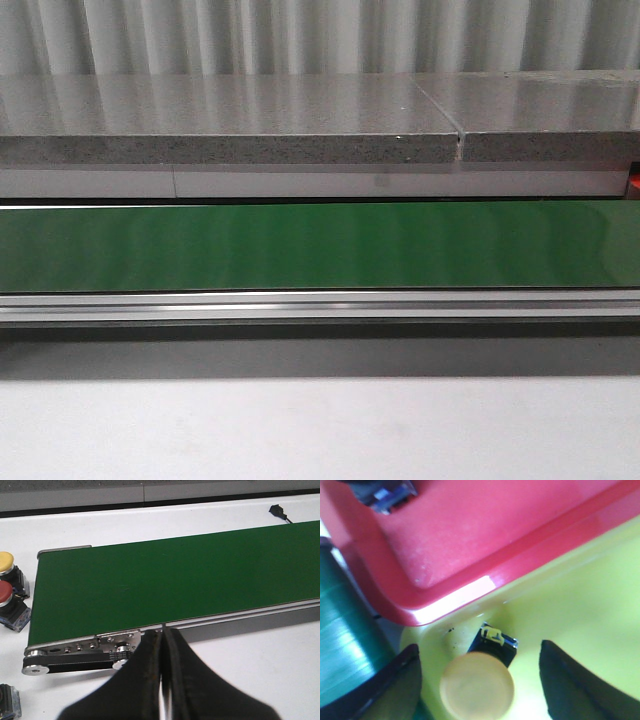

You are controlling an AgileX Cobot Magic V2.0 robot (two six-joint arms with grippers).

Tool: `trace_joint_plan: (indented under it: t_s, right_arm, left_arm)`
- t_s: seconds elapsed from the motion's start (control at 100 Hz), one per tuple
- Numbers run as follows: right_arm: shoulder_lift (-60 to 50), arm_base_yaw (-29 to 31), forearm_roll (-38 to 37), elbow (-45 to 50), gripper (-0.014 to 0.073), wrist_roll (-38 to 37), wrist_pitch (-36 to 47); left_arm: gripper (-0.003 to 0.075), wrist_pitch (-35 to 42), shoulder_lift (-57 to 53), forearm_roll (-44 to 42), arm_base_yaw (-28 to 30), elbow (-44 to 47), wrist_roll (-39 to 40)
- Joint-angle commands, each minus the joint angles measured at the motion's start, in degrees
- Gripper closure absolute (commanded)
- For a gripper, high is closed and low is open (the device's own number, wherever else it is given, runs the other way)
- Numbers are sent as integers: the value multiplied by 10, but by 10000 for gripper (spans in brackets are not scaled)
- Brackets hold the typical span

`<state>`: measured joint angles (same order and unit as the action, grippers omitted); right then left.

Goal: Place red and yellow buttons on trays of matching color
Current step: 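Release the yellow button into the yellow tray and raise the right gripper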

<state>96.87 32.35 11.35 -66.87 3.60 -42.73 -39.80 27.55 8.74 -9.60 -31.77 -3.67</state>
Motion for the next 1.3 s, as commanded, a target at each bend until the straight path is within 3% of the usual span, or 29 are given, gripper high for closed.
trace_joint_plan:
  t_s: [0.0, 0.06, 0.21, 0.37, 0.89, 1.29]
  right_arm:
    - [-60, -4, 4, -10, 118, 28, 14]
    - [-80, -13, 4, -10, 197, 43, 14]
    - [-126, -55, 3, -10, 505, 64, 8]
    - [-160, -109, 1, -7, 663, 67, -8]
    - [-306, -318, 1, 134, 659, 67, 77]
    - [-497, -354, -1, 281, 659, 69, 136]
  left_arm:
    - [740, 38, 3, 8, -5, -16, 0]
    - [740, 38, 3, 8, -5, -16, 0]
    - [740, 38, 3, 8, -5, -16, 0]
    - [740, 38, 3, 8, -5, -16, 0]
    - [740, 38, 3, 8, -5, -16, 0]
    - [740, 38, 3, 8, -5, -16, 0]
